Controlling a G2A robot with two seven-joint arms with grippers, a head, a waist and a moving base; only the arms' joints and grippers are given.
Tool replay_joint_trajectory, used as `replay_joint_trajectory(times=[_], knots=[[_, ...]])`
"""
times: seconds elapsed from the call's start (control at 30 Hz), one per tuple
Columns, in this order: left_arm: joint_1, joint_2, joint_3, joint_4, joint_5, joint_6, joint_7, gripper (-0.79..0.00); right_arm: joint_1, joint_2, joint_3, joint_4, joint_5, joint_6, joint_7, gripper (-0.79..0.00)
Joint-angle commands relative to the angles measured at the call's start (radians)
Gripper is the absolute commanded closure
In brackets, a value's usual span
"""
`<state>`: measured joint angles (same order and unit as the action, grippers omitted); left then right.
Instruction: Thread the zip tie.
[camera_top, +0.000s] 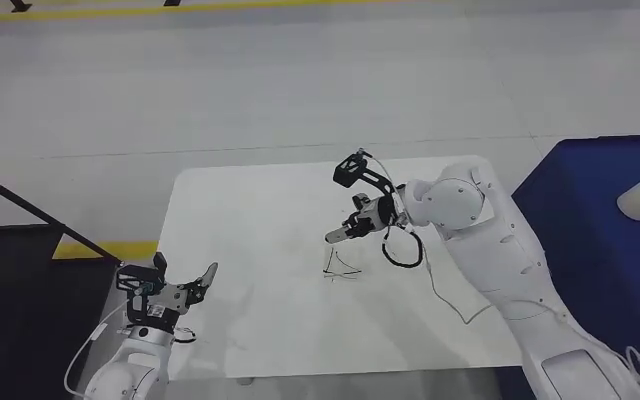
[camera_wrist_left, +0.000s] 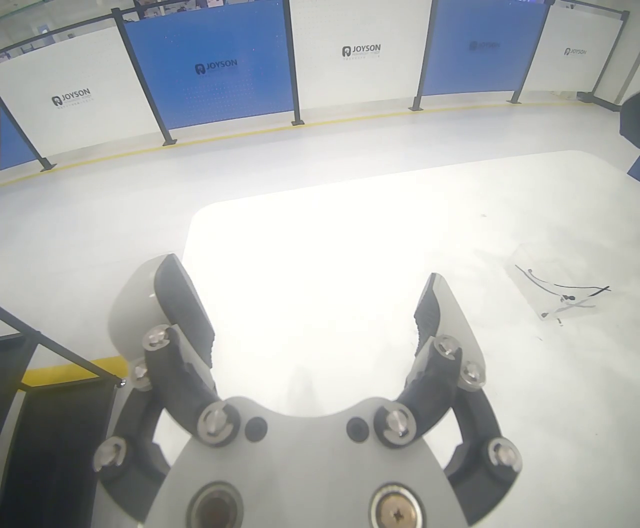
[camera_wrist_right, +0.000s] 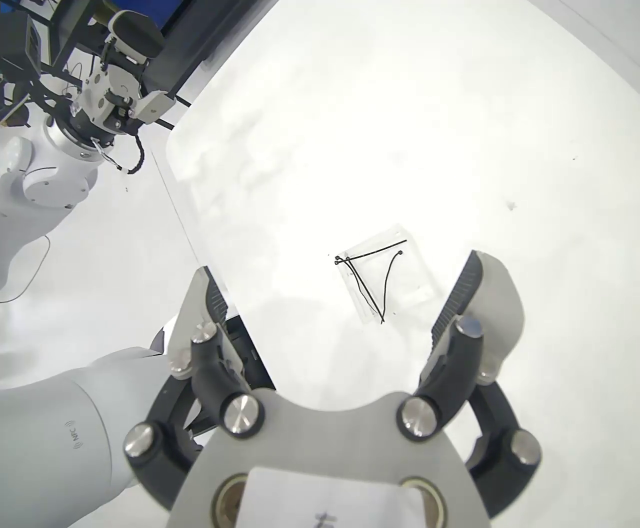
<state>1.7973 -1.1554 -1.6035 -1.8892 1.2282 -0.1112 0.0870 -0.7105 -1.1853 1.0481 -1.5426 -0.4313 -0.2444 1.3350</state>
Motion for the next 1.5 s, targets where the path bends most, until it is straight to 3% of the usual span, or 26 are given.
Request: replay_joint_trajectory(times=[0.0, 0.13, 0.2, 0.33, 0.43, 0.53, 0.7, 1.1, 1.2, 1.27, 1.33, 1.47], knots=[[0.000, 0.000, 0.000, 0.000, 0.000, 0.000, 0.000, -0.785, 0.001, 0.000, 0.000, 0.000, 0.000, 0.000, 0.000, -0.785], [0.000, 0.000, 0.000, 0.000, 0.000, 0.000, 0.000, -0.785, 0.001, 0.001, -0.001, -0.003, -0.014, -0.001, -0.007, -0.785], [0.000, 0.000, 0.000, 0.000, 0.000, 0.000, 0.000, -0.785, 0.002, 0.006, -0.032, -0.030, -0.187, -0.036, -0.039, -0.785], [0.000, 0.000, 0.000, 0.000, 0.000, 0.000, 0.000, -0.785, 0.078, 0.005, -0.145, 0.045, -0.355, -0.325, -0.084, -0.785], [0.000, 0.000, 0.000, 0.000, 0.000, 0.000, 0.000, -0.785, 0.156, 0.011, -0.270, 0.198, -0.500, -0.500, -0.259, -0.785], [0.000, 0.000, 0.000, 0.000, 0.000, 0.000, 0.000, -0.785, 0.253, 0.011, -0.345, 0.398, -0.489, -0.752, -0.511, -0.785], [0.000, 0.000, 0.000, 0.000, 0.000, 0.000, 0.000, -0.785, 0.351, 0.020, -0.491, 0.421, -0.524, -0.768, -0.675, -0.785], [0.000, 0.000, 0.000, 0.000, 0.000, 0.000, 0.000, -0.785, 0.348, 0.019, -0.495, 0.407, -0.524, -0.768, -0.684, -0.785], [0.000, 0.000, 0.000, 0.000, 0.000, 0.000, 0.000, -0.785, 0.358, 0.026, -0.583, 0.338, -0.555, -0.768, -0.755, -0.785], [0.000, 0.000, 0.000, 0.000, 0.000, 0.000, 0.000, -0.785, 0.408, 0.031, -0.689, 0.375, -0.550, -0.768, -0.751, -0.785], [0.000, 0.000, 0.000, 0.000, 0.000, 0.000, 0.000, -0.785, 0.470, 0.034, -0.815, 0.362, -0.509, -0.768, -0.819, -0.785], [0.000, 0.000, 0.000, 0.000, 0.000, 0.000, 0.000, -0.785, 0.470, 0.034, -0.815, 0.362, -0.509, -0.768, -0.819, -0.785]])
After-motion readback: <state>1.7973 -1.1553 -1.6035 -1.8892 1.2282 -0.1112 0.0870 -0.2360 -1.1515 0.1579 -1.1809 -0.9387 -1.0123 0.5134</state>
